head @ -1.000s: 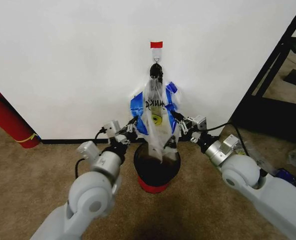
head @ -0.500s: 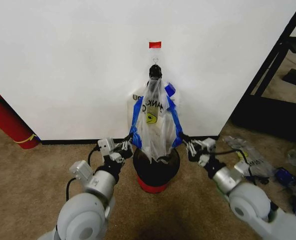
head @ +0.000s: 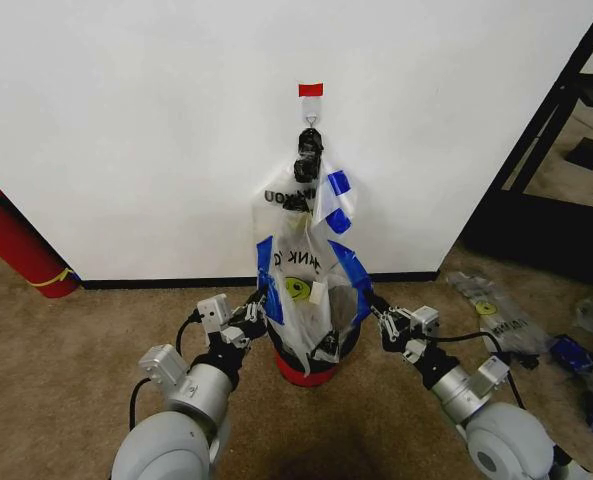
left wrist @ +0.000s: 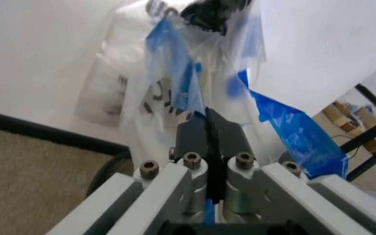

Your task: Pick up the garbage bag from the wall and place it over the trash bin.

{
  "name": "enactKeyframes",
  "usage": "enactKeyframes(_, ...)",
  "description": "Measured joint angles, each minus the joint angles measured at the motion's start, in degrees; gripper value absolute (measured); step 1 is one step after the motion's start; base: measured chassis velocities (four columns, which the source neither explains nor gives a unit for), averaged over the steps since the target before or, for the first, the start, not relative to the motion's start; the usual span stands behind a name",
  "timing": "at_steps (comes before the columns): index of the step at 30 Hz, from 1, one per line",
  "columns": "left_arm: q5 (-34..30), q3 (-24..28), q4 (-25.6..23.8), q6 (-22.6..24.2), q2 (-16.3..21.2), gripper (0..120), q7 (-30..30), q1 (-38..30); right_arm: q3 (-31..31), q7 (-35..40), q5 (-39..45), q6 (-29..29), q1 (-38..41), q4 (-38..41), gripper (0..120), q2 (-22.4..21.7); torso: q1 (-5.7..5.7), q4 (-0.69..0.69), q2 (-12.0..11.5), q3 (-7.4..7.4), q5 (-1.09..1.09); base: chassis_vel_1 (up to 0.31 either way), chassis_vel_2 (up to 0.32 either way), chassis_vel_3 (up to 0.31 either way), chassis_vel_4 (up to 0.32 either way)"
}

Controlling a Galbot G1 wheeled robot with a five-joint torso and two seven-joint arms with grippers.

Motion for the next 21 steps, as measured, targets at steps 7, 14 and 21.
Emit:
enactKeyframes(7, -0.18, -0.02, -1.12, 0.48, -0.15, 0, -0.64, 0.07, -0.05, 1.79, 1.90, -1.93, 1.50, 0.59, 0, 0.33, 0.00, 0.00, 0.00, 0.00, 0.00, 0.000, 0.000, 0.000, 0.000)
enactKeyframes(14, -2.48, -1.26, -3.42, 2.04, 1.01, 0, -2.64, 2.34, 6.11, 2.26, 4.60, -3.85, -1.28, 4.92, 0, -0.36, 0.00, -0.01, 0.00, 0.00, 0.00, 0.000, 0.000, 0.000, 0.000)
enactKeyframes(21, -3.40, -1.79, -3.46, 1.68, 2.01, 0, -1.83, -0.13, 11.31, 2.61, 8.43, -4.95, -2.91, 8.82, 0, -1.71, 0.00, 0.00, 0.00, 0.00, -0.01, 0.000, 0.000, 0.000, 0.000)
